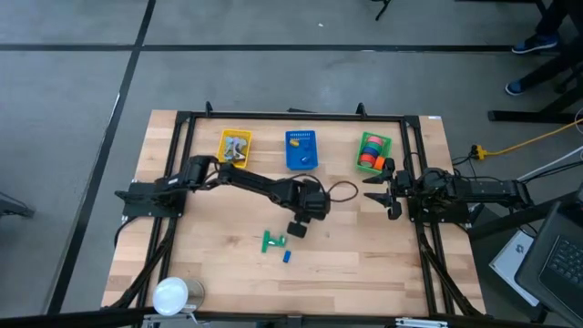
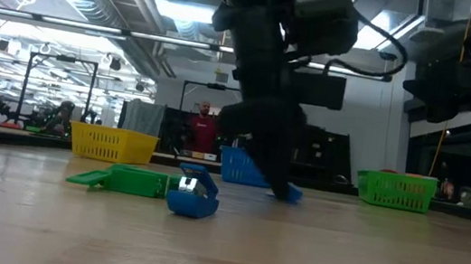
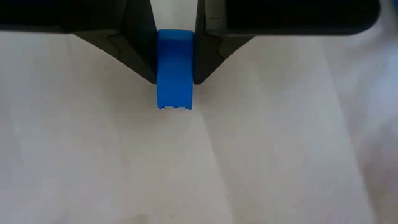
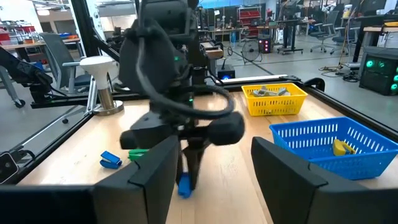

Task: Pick and place Stapler, Stapler remover, tape
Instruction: Put the blue stapler into the blue basket

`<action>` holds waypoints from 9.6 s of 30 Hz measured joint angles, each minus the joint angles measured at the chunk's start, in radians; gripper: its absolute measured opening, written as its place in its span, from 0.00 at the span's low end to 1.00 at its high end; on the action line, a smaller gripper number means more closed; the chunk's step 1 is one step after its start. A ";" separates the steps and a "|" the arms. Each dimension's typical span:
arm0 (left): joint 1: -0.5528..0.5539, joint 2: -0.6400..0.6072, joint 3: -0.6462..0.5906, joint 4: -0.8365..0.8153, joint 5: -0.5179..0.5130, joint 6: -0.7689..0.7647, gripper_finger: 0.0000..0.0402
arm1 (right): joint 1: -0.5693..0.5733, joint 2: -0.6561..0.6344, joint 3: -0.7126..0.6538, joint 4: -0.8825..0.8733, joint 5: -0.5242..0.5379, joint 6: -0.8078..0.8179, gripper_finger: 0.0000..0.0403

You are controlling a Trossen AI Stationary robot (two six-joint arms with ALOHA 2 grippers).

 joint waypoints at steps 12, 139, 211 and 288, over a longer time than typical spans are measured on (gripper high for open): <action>0.039 -0.089 -0.001 -0.111 -0.094 0.001 0.17 | 0.000 0.000 0.000 0.000 0.000 0.000 0.52; -0.247 -0.311 -0.020 -0.347 -0.116 -0.405 0.35 | 0.000 0.000 0.000 0.000 0.000 0.000 0.52; -0.238 -0.146 -0.282 0.123 0.237 0.821 0.18 | 0.000 0.000 0.000 0.000 0.000 0.000 0.52; 0.399 -0.287 -0.253 0.494 -0.166 0.027 0.18 | 0.000 0.000 0.000 0.000 0.000 0.000 0.52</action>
